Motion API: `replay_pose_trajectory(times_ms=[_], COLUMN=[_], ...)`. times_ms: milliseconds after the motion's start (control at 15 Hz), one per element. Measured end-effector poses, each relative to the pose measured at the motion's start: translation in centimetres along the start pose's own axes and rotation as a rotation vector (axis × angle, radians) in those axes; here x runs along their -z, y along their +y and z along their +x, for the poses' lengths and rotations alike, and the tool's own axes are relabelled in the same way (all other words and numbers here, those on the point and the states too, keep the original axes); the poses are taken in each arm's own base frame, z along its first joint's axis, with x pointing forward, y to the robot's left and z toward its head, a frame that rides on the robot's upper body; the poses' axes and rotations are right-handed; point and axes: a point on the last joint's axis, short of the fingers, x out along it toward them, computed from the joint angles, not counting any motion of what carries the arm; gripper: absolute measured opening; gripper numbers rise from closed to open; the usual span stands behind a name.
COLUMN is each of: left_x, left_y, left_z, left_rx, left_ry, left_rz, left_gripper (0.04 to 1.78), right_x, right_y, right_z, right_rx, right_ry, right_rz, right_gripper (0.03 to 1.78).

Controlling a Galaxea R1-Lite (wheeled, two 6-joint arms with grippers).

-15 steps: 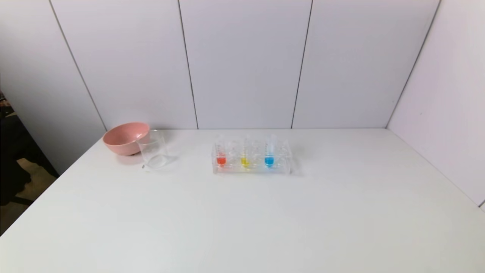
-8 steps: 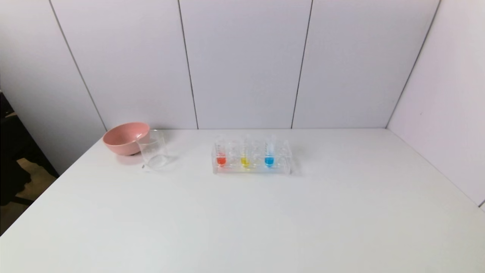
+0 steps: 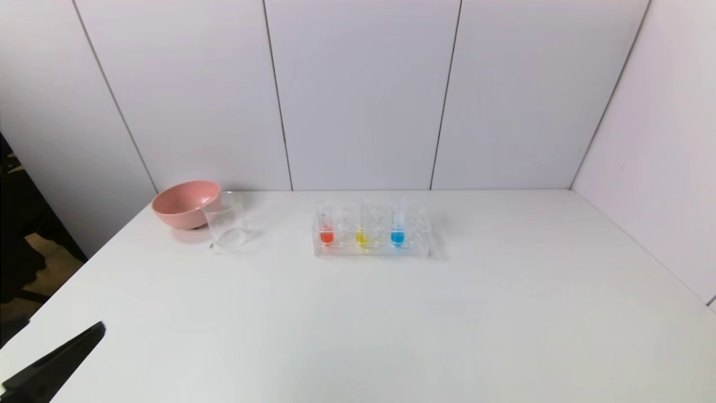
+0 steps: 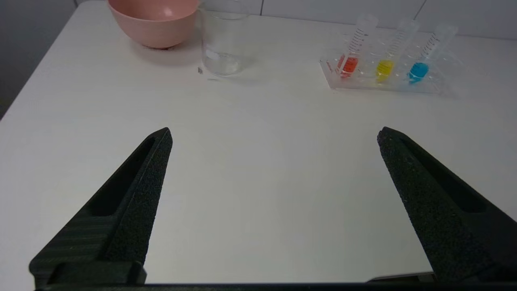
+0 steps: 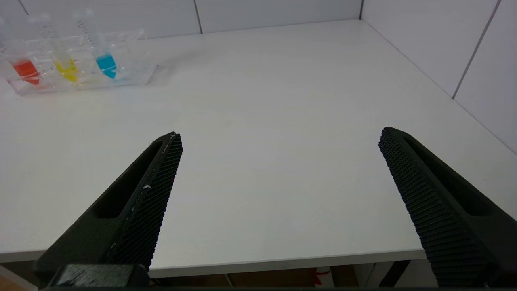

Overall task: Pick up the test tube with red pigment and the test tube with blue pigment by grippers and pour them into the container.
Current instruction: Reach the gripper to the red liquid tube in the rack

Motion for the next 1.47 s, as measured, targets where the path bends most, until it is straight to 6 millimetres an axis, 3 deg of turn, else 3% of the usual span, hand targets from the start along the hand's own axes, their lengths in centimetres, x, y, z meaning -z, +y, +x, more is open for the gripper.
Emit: replay_pose_trajectory(times_ms=[400,733,867,1067,1333,1467], left_x=[-3.2,-2.2,-1.3,-0.1,1.7,2.4], left_y=[-1.6,-8.2,-10.9,-14.2,-15.7,-15.9], left_z=[13.0,21.2,23.6,26.6,28.9,29.4], left_rx=[0.261,0.488,0.458,0.273,-0.039,-0.108], left_ry=[0.166,0.245,0.251,0.224,0.178,0.168], left_rz=[0.060,0.140,0.163,0.152,0.170,0.120], left_gripper=[1.78,1.77,1.77,1.77,1.77,1.78], right_x=[0.0,0.0,0.0,0.0,0.0,0.0], right_y=[0.0,0.0,0.0,0.0,0.0,0.0], right_z=[0.0,0.0,0.0,0.0,0.0,0.0], right_rx=[0.000,0.000,0.000,0.000,0.000,0.000], right_ry=[0.000,0.000,0.000,0.000,0.000,0.000], right_rz=[0.001,0.001,0.001,0.001,0.000,0.000], right_gripper=[1.77,1.77,1.77,1.77,1.77,1.77])
